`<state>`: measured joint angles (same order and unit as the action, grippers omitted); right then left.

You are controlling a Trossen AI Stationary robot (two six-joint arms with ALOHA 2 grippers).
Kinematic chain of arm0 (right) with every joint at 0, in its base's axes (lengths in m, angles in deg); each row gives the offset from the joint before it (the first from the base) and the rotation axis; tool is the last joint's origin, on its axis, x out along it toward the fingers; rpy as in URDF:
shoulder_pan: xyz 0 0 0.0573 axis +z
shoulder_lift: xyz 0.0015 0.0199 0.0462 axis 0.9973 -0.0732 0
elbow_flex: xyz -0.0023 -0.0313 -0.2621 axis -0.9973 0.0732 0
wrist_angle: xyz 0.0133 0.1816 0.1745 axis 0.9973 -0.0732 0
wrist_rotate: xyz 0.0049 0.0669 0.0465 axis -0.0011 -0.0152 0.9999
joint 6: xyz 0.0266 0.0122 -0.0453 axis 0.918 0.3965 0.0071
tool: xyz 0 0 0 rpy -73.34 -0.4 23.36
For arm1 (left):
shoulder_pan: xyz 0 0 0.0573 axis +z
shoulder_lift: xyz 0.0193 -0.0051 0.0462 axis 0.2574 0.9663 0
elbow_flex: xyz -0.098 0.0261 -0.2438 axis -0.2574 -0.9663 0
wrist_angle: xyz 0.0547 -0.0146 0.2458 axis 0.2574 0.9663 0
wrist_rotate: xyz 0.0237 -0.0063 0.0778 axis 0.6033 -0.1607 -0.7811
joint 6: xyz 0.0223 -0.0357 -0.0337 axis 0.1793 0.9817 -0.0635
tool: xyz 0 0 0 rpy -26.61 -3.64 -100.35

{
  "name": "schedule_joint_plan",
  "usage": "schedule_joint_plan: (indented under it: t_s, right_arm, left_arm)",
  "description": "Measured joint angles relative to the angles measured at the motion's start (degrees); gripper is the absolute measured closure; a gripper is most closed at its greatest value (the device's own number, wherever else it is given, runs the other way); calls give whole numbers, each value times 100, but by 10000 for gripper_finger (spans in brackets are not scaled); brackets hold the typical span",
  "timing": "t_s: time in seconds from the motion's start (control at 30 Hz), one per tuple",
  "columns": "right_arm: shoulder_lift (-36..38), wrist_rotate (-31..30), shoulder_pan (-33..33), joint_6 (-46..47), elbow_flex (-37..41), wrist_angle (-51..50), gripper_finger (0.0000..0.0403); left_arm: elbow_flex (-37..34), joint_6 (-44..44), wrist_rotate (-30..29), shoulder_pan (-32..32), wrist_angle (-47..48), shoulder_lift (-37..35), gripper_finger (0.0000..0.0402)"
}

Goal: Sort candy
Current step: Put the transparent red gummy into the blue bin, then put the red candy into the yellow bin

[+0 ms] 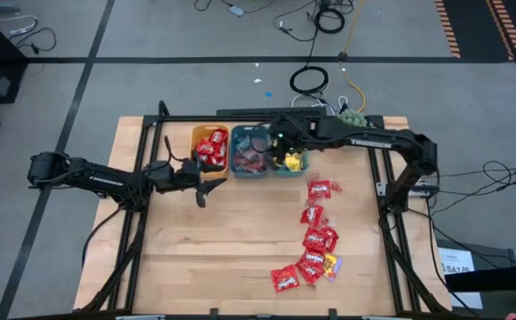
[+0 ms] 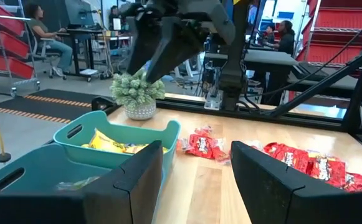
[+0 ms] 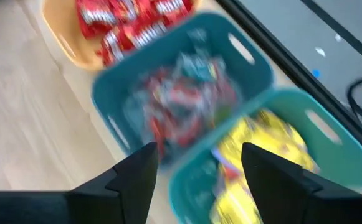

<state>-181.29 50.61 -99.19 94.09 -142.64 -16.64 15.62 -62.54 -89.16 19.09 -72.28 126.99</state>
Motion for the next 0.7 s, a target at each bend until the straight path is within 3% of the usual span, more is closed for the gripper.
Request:
schedule_joint_plan:
  t_s: [0.17, 0.3, 0.57, 0.7]
  right_arm:
    - [564, -456, 331, 247, 136, -992, 197]
    - [1286, -807, 769, 853, 711, -1299, 210]
    - [3043, -928, 2023, 3140, 2403, -1219, 236]
    - [3697, -932, 2630, 4229, 3084, -893, 241]
  left_arm:
    - [60, 11, 2, -9, 3, 0, 202]
    - [86, 149, 31, -7, 0, 0, 202]
    - [86, 149, 28, -7, -358, 2, 202]
    - [89, 627, -44, 28, -957, 2, 202]
